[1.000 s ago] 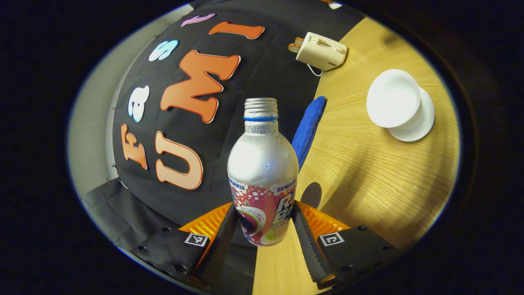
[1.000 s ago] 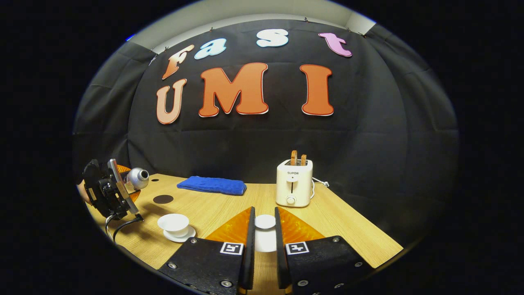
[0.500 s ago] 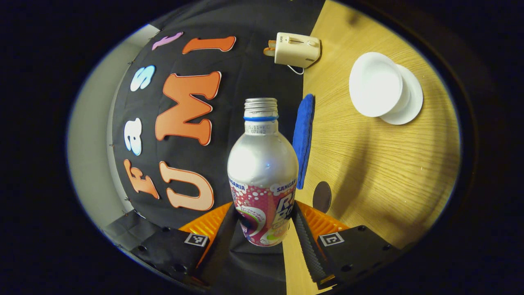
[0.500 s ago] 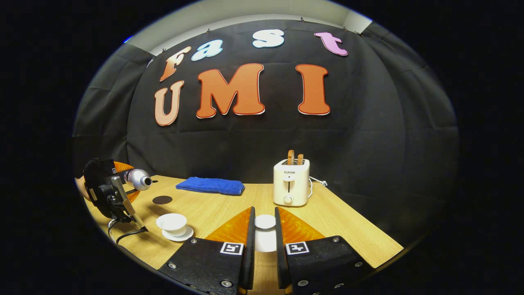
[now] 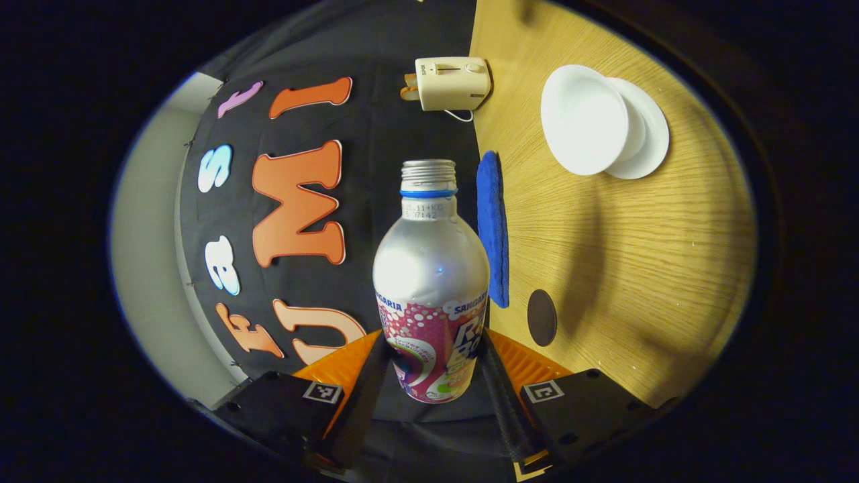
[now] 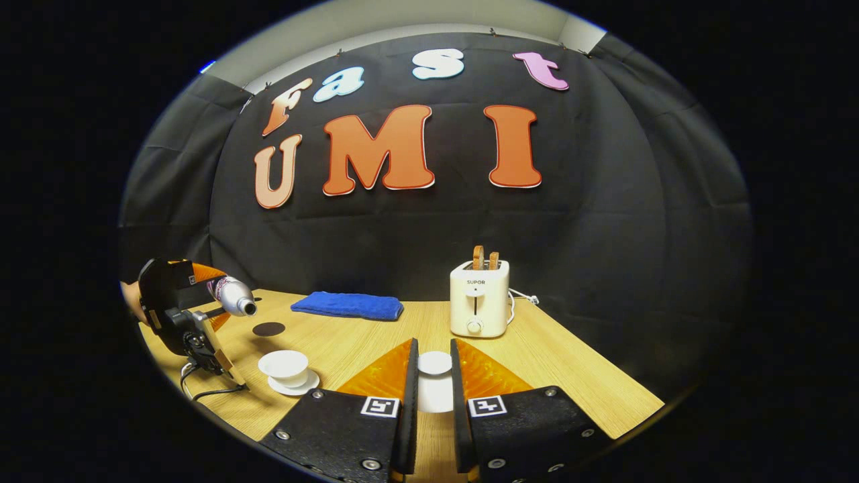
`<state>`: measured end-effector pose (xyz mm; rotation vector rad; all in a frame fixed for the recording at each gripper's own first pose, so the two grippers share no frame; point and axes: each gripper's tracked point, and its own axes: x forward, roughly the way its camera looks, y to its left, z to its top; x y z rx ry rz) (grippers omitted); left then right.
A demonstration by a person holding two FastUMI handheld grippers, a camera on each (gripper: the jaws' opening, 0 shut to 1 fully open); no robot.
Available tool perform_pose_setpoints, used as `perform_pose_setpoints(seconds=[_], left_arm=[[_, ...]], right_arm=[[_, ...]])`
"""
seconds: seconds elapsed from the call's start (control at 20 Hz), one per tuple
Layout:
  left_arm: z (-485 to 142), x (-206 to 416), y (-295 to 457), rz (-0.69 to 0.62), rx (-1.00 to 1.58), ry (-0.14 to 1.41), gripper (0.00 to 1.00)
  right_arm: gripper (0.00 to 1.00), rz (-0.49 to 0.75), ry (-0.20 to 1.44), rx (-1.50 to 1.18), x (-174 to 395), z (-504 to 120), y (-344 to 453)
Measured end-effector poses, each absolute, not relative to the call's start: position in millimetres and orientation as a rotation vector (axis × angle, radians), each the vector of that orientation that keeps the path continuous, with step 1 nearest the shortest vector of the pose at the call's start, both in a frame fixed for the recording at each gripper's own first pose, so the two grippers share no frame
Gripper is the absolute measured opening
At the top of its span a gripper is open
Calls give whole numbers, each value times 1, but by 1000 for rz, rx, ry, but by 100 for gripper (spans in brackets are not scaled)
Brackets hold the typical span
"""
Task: Open the teacup lid with one hand, grasp the water bottle and pour water into the teacup with the other hand; after pouring, place the water bottle on the coaster and then close the teacup lid.
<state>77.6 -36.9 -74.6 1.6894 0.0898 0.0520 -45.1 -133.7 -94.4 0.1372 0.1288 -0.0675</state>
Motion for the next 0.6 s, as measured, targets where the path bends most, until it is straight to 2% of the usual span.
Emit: perform_pose_setpoints(seconds=[0.05, 0.2, 0.35, 0.4, 0.45, 0.6], left_arm=[[-72, 78, -40, 52, 1714, 78, 83], [-69, 81, -45, 41, 1748, 65, 80], [-66, 80, -48, 37, 1793, 52, 86], [-62, 80, -49, 39, 1803, 48, 80], [-62, 81, -50, 35, 1812, 47, 83], [-58, 82, -54, 34, 1852, 34, 83]], right_arm=[[23, -71, 130, 134, -45, -94, -135], [23, -68, 129, 132, -47, -94, -137], [23, -68, 129, 122, -46, -95, -138], [23, -72, 130, 121, -47, -95, -139], [23, -69, 130, 124, -47, -95, -140], [23, -63, 128, 130, -48, -94, -140]])
